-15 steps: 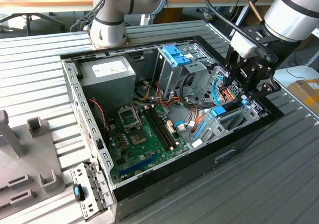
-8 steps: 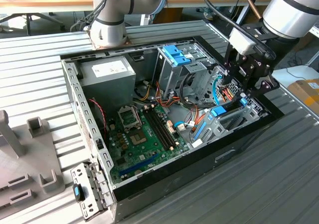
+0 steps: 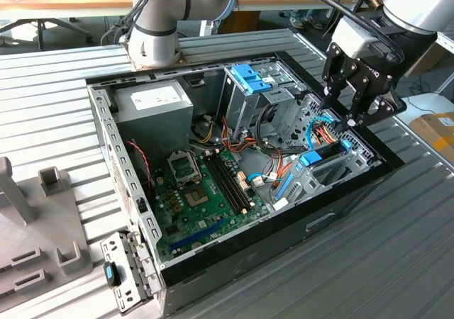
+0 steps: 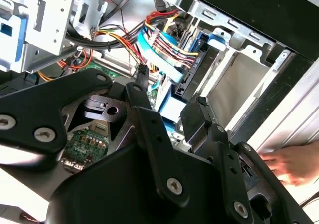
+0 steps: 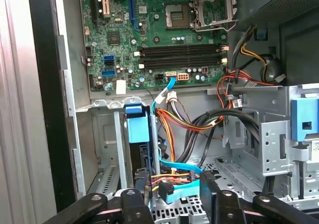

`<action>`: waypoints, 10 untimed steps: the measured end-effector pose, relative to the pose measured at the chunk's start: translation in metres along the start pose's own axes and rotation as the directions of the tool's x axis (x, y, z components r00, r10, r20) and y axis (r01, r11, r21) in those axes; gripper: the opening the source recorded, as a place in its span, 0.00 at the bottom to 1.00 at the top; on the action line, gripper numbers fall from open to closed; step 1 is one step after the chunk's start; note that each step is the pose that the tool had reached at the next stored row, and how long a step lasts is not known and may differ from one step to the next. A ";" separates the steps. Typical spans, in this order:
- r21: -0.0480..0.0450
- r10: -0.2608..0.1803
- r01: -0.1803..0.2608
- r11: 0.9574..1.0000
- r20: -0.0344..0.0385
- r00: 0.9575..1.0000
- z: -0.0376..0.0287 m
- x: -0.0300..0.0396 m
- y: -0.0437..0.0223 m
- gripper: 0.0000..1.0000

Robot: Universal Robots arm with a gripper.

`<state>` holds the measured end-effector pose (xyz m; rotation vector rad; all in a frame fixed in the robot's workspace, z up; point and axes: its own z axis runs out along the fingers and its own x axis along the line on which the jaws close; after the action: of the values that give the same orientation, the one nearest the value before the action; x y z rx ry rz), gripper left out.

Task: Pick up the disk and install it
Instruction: 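Insert the first disk wire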

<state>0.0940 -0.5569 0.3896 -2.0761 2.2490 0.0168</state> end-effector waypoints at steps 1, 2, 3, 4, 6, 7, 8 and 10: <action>0.000 0.000 0.000 1.000 0.000 1.000 0.0004 -0.0022 -0.0054 0.53; -0.001 0.000 0.000 1.000 0.000 1.000 0.0008 -0.0029 -0.0118 0.53; -0.001 0.002 -0.002 1.000 -0.001 1.000 0.0011 -0.0032 -0.0140 0.53; -0.001 0.003 -0.003 1.000 -0.001 1.000 0.0014 -0.0030 -0.0142 0.53; -0.001 0.004 -0.004 1.000 -0.001 1.000 0.0021 -0.0008 -0.0143 0.53; -0.001 0.004 -0.004 1.000 -0.001 1.000 0.0025 0.0005 -0.0145 0.53; -0.001 0.005 -0.005 1.000 -0.001 1.000 0.0030 0.0013 -0.0146 0.53; -0.001 0.006 -0.006 1.000 -0.002 1.000 0.0057 0.0028 -0.0146 0.53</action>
<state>0.1086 -0.5605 0.3845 -2.0710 2.2560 0.0165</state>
